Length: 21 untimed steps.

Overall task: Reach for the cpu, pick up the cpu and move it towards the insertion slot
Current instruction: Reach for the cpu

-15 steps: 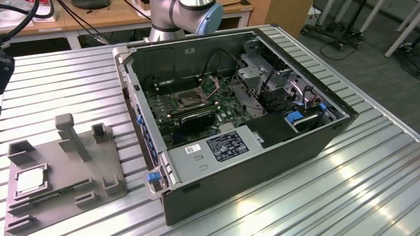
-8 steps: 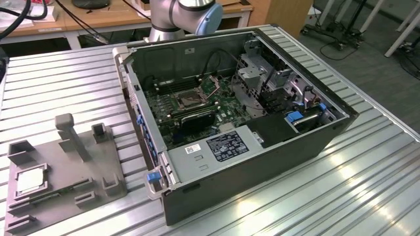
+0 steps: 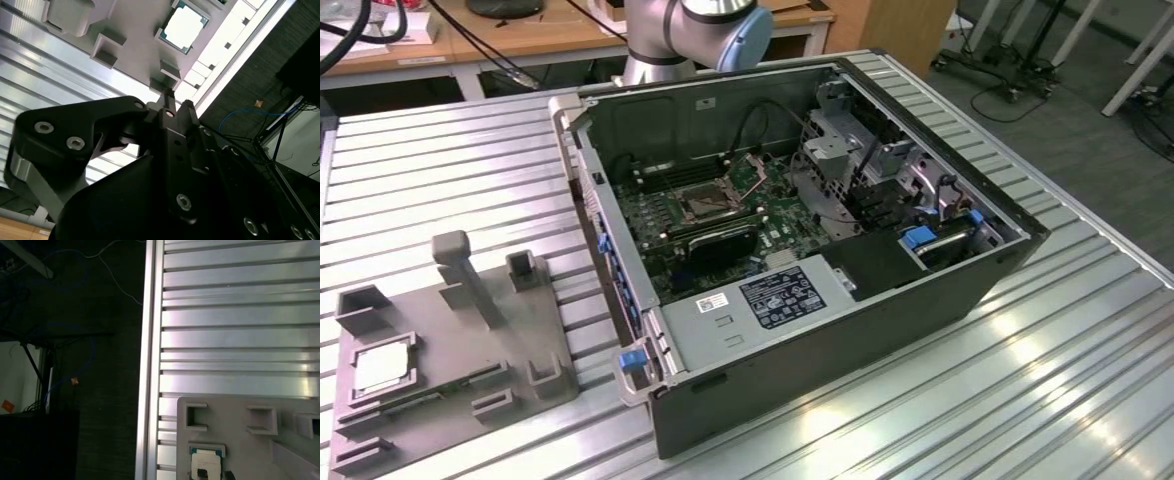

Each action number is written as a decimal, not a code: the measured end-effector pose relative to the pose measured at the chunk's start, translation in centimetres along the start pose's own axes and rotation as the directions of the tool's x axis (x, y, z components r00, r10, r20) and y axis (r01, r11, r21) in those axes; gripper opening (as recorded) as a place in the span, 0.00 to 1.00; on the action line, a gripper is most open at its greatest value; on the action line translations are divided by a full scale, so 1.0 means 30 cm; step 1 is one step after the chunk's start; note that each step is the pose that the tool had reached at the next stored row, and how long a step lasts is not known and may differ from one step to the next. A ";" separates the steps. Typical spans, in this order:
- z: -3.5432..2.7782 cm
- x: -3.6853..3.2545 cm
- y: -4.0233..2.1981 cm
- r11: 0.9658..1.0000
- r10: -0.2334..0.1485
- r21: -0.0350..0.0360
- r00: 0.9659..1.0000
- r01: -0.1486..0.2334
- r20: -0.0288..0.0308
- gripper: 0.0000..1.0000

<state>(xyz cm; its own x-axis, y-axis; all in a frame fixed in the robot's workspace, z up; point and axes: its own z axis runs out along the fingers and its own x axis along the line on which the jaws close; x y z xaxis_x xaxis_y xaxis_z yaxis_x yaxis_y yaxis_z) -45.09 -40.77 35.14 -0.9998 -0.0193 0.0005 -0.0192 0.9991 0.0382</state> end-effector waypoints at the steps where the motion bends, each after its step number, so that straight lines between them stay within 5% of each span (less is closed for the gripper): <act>1: 0.000 0.000 0.000 1.000 0.000 0.000 1.000 0.000 0.000 0.24; 3: 0.000 0.000 0.000 1.000 0.000 0.000 1.000 0.000 0.000 0.29; 4: 0.000 0.001 0.000 1.000 0.000 0.000 1.000 0.000 0.000 0.41; 11: 0.000 0.001 0.000 1.000 0.000 0.000 1.000 0.000 0.000 0.65; 21: 0.009 0.001 0.000 1.000 0.000 -0.004 1.000 0.000 0.000 0.65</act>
<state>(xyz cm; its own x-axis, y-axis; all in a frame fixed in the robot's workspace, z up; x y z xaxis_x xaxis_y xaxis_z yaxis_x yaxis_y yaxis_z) -45.14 -40.77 34.86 -0.9998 -0.0191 0.0003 -0.0191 0.9989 0.0422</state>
